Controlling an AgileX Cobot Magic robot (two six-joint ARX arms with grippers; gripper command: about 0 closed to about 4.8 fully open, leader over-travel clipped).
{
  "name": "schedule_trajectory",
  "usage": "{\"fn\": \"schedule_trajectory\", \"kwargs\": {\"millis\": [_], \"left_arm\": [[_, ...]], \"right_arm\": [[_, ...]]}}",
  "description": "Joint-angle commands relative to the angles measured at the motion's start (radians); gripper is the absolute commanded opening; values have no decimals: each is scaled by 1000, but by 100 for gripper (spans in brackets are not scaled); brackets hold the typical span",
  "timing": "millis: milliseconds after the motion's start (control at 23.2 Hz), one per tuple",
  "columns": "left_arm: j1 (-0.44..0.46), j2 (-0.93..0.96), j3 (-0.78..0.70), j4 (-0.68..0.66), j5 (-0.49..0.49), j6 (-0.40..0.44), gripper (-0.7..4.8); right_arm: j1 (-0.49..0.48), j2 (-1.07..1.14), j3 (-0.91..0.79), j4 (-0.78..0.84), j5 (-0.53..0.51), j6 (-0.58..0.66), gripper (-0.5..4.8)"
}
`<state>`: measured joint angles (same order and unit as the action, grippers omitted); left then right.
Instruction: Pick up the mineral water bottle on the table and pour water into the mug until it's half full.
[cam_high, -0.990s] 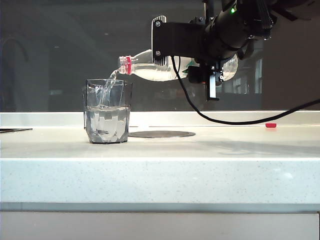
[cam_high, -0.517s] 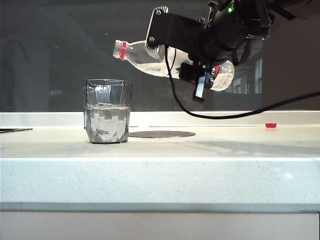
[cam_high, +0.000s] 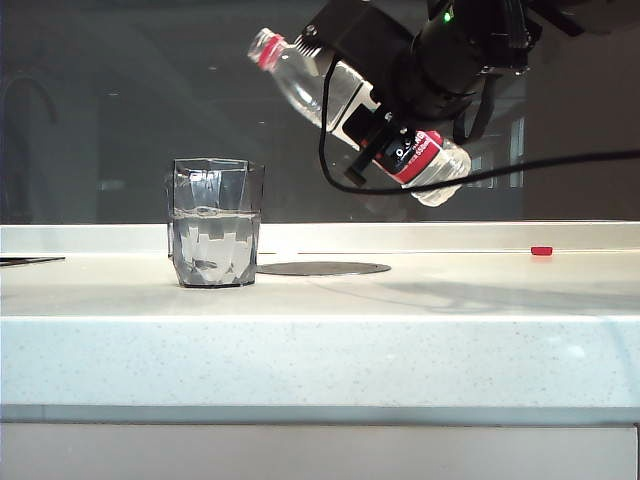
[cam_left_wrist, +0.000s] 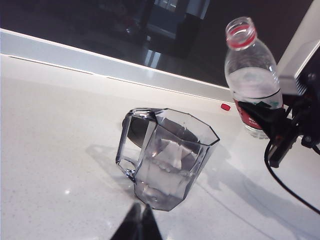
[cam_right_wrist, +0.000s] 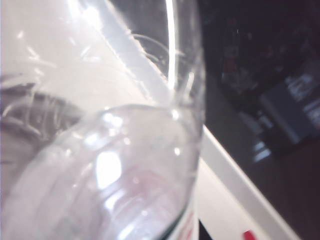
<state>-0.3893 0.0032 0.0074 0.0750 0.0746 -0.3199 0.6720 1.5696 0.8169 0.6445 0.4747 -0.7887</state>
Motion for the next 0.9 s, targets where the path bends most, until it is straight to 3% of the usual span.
{"fn": "schedule_trajectory", "kwargs": {"millis": [43,258,430,646,904], "left_arm": [[2,0,3,8,-3,-2,-4],[2,0,3,8,-3,-2,-4],[2,0,3,-14,-3,-2,-4],[2,0,3,-17,-3,-2,-4],[2,0,3,-18,-3,-2,-4]], "right_arm": [[0,-15,8,32,7,230,202],[-18,-35,-2,33,-5,517,202],[-63,-54,-114,104,-6,744,202],[-77,-82,-265,308,-13,780,201],[-154,-76,-349,431,-51,921,202]]}}
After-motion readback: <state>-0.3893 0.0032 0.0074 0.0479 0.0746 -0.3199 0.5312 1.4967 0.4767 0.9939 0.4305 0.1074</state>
